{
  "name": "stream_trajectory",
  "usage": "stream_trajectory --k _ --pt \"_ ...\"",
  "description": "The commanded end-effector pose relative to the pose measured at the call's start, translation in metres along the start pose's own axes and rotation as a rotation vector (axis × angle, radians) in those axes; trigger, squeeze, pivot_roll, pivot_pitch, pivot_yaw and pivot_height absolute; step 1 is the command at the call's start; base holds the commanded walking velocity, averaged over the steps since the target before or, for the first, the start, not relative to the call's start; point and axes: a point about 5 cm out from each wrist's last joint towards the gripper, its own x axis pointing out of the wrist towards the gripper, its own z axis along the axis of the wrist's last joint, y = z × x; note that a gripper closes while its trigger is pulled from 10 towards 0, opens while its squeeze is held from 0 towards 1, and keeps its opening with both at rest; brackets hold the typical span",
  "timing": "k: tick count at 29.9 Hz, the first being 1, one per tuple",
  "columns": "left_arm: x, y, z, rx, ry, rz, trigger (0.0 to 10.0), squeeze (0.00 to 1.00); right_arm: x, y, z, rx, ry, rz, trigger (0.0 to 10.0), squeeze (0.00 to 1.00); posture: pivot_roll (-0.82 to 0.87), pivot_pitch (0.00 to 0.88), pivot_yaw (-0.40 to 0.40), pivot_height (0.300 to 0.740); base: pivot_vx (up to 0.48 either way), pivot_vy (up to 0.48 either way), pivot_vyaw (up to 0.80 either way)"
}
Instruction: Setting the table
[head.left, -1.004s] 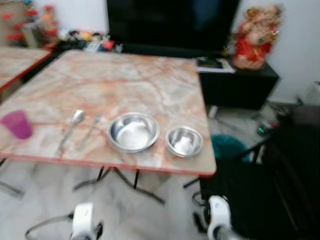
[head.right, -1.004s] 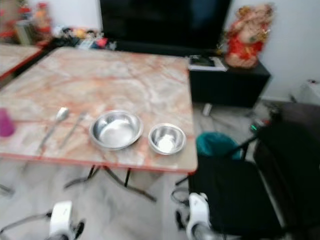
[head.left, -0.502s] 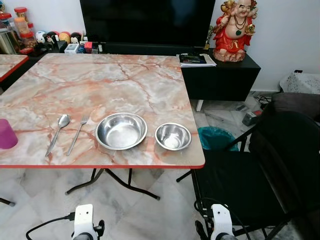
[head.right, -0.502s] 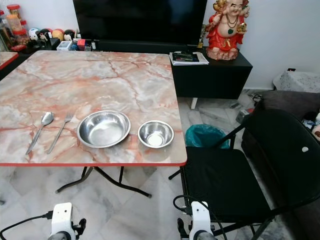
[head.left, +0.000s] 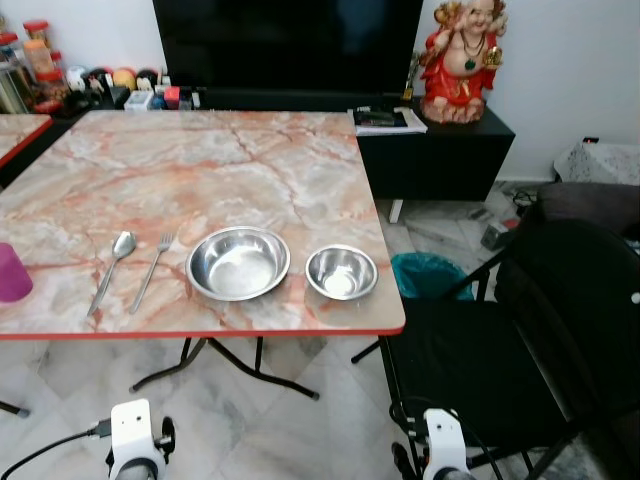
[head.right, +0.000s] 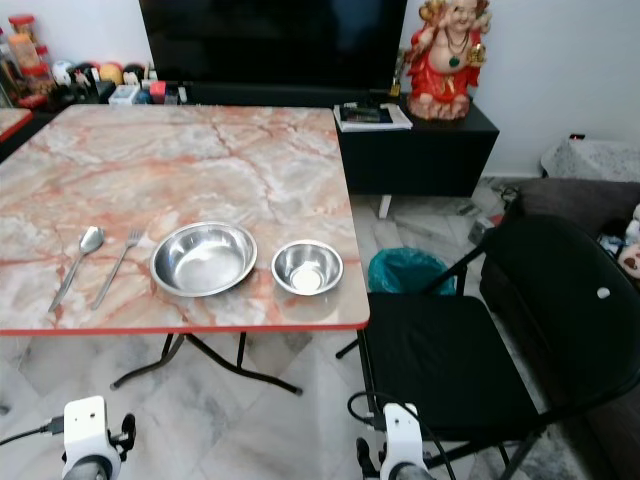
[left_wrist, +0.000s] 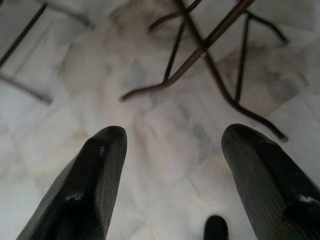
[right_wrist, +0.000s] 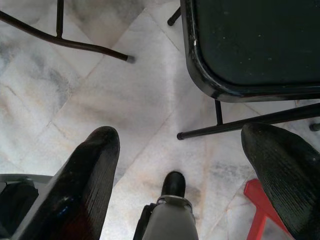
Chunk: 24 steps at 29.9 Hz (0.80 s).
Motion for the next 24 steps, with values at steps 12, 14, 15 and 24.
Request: stream_trajectory --k 12,14,15,24 --pt "-0.045 -0.003 0.017 0.116 -0.238 -0.134 10.0 0.0 -0.001 -0.003 -0.003 -0.012 0.009 -0.003 10.0 0.0 0.11 0.0 -0.038 0.74 0.0 0.0 0.0" --pt "-0.054 -0.002 0.025 0.13 -0.273 -0.135 10.0 0.0 -0.001 -0.003 -0.003 -0.01 0.01 -0.005 10.0 0.0 0.11 0.0 -0.04 0.74 0.0 0.0 0.0" --pt "-0.057 -0.001 0.03 0.124 -0.291 -0.129 10.0 0.0 -0.001 -0.003 -0.003 -0.009 0.01 -0.006 10.0 0.0 0.11 0.0 -0.041 0.74 0.0 0.0 0.0" --pt "-0.067 -0.002 0.109 0.06 -0.537 -0.083 10.0 0.0 -0.001 -0.006 0.001 0.022 -0.003 -0.034 10.0 0.0 0.13 0.0 -0.059 0.74 0.0 0.0 0.0"
